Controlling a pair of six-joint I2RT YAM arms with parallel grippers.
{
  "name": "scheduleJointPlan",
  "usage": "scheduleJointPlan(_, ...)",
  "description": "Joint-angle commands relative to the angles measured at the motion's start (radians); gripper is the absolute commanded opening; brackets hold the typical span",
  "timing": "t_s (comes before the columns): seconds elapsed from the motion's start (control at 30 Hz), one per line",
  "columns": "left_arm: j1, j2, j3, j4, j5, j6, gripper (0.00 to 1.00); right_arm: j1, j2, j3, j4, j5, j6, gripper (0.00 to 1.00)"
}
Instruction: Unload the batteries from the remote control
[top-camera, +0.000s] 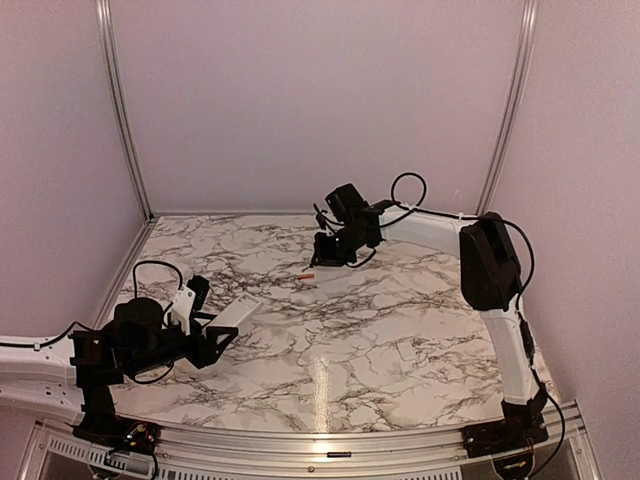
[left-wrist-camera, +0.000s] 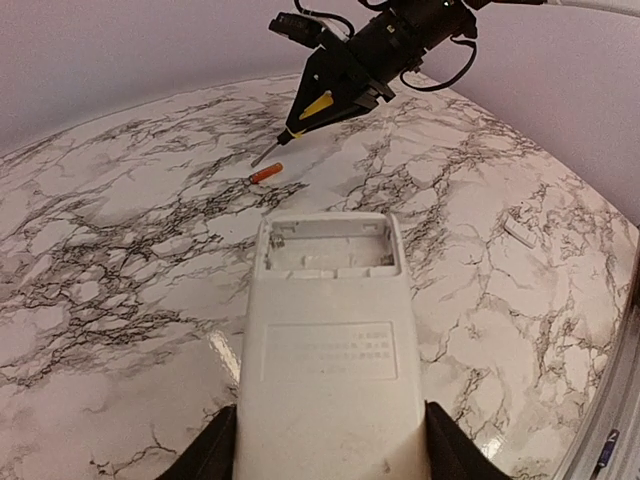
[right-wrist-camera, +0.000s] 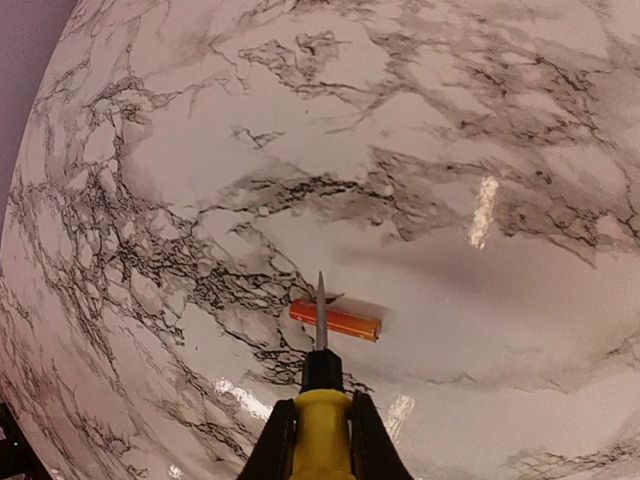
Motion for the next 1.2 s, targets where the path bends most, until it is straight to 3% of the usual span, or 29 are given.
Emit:
scheduleJointPlan(0.0, 0.002, -0.02, -0.006, -0.05, -0.07, -0.046, 0.0, -0.03, 0.05, 0.063, -0.031, -0.025, -0.025, 0.0)
scheduleJointPlan(0.33, 0.002, 0.028, 0.003, -0.002, -0.155, -0.064, 0.0, -0.031, 0.043, 0.041, -0.069, -0.046, -0.057, 0.0)
scheduleJointPlan(0.8, 0.047, 0.412, 0.112, 0.133, -0.209, -0.076, 0.0, -0.032, -0.052, -0.035, -0.11, -0.114, -0.112, 0.0)
scheduleJointPlan(1.17, 0.116, 0.701, 0.217, 0.238, -0.191, -0.137, 0.04, -0.032, -0.13, -0.136, -0.04, -0.054, -0.094, 0.0)
